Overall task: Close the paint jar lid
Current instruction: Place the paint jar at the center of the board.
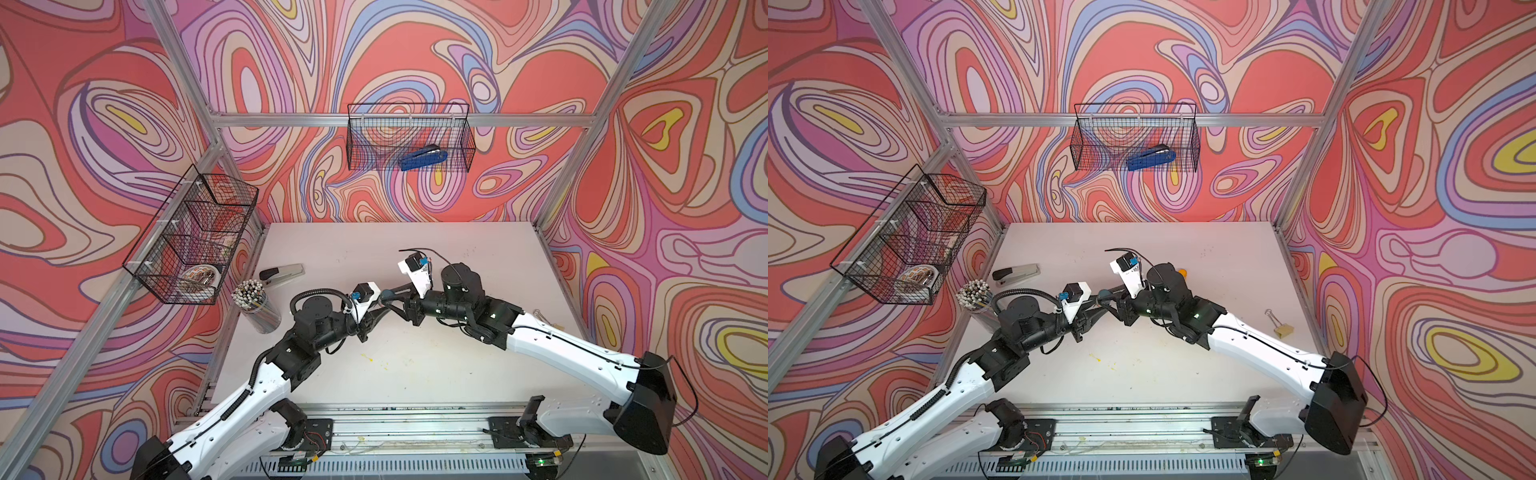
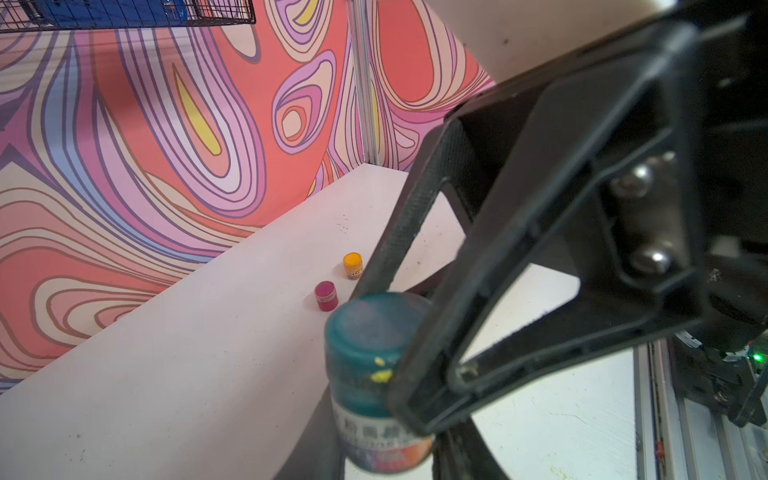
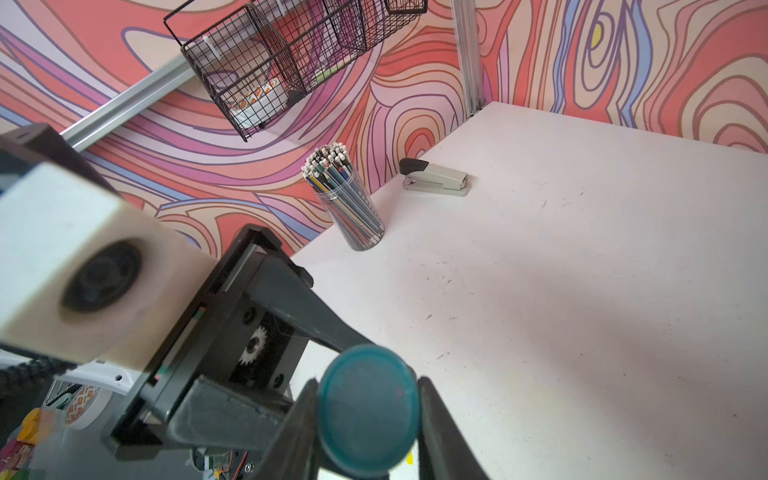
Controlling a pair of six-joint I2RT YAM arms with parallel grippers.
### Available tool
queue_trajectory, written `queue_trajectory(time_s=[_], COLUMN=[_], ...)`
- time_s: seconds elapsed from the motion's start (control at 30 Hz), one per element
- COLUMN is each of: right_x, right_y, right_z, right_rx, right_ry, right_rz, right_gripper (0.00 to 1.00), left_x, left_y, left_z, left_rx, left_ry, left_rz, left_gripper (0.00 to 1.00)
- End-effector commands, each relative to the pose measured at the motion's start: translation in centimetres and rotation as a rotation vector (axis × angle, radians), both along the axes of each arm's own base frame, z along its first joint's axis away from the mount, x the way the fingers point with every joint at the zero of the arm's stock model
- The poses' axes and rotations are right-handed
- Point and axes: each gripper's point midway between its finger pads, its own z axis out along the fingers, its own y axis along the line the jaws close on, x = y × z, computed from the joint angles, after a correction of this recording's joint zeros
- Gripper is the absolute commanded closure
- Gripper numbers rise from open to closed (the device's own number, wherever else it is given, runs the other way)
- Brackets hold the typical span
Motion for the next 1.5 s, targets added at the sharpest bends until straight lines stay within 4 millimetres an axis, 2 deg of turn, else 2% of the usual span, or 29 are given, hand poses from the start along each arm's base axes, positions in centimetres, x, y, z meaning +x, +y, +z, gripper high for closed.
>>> queue_trajectory(time_s=[0.0,0.07,0.1,0.17,0.2,0.23,0.3,0.43,0.5,0.53,0.57,0.67,0.77,0.93,1.03,1.3,1.47], right_x=[-0.3,0.1,0.3,0.7,0.9,1.2,2.3,4.9,5.9,6.2,6.5,7.3,7.6,8.5,9.8,13.6,14.2], right_y=[-0.2,-0.3,-0.5,-0.9,-1.1,-1.6,-2.8,-6.8,-9.3,-10.5,-11.6,-14.2,-15.8,-17.4,-18.1,-18.0,-17.5], right_z=[0.8,0.7,0.5,0.4,0.4,0.5,0.3,-1.4,-3.2,-4.4,-5.7,-10.1,-13.9,-18.8,-20.9,-23.3,-24.4], right_rx=[0.036,0.025,0.010,-0.021,-0.029,-0.039,-0.069,-0.166,-0.216,-0.235,-0.254,-0.295,-0.356,-0.414,-0.397,-0.387,-0.394], right_ry=[-0.009,-0.012,-0.011,-0.021,-0.026,-0.030,-0.045,-0.054,-0.038,-0.020,-0.002,0.074,0.095,0.102,0.127,0.154,0.176], right_rz=[0.002,-0.019,-0.033,-0.058,-0.073,-0.101,-0.183,-0.434,-0.565,-0.615,-0.665,-0.761,-0.818,-0.902,-0.940,-0.951,-0.935], right_gripper=[0.74,0.75,0.75,0.75,0.75,0.75,0.76,0.77,0.76,0.76,0.76,0.76,0.76,0.76,0.76,0.75,0.71], left_x=[0.3,0.4,0.5,0.8,0.9,0.8,0.8,1.1,1.5,1.4,1.5,1.9,1.9,2.2,2.3,2.3,2.2], left_y=[0.3,0.5,0.6,0.9,1.0,0.9,0.9,2.1,3.1,3.8,4.5,6.4,7.1,7.0,6.8,6.8,6.5], left_z=[0.0,-0.3,-0.4,-0.6,-0.7,-0.7,-1.1,-2.7,-3.0,-4.5,-4.7,-4.5,-4.4,-4.6,-5.2,-5.3,-5.5], left_rx=[0.004,0.011,0.011,0.008,0.005,0.006,0.016,0.055,0.061,0.080,0.083,0.091,0.095,0.079,0.076,0.057,0.062], left_ry=[-0.014,-0.007,-0.007,-0.008,-0.007,-0.008,0.003,0.053,0.063,0.086,0.085,0.077,0.071,0.083,0.105,0.106,0.113], left_rz=[0.017,0.029,0.041,0.064,0.070,0.066,0.063,0.134,0.199,0.230,0.265,0.371,0.406,0.415,0.411,0.414,0.399], left_gripper=[0.70,0.67,0.61,0.43,0.27,0.01,0.00,0.00,0.00,0.00,0.00,0.00,0.00,0.00,0.00,0.00,0.00])
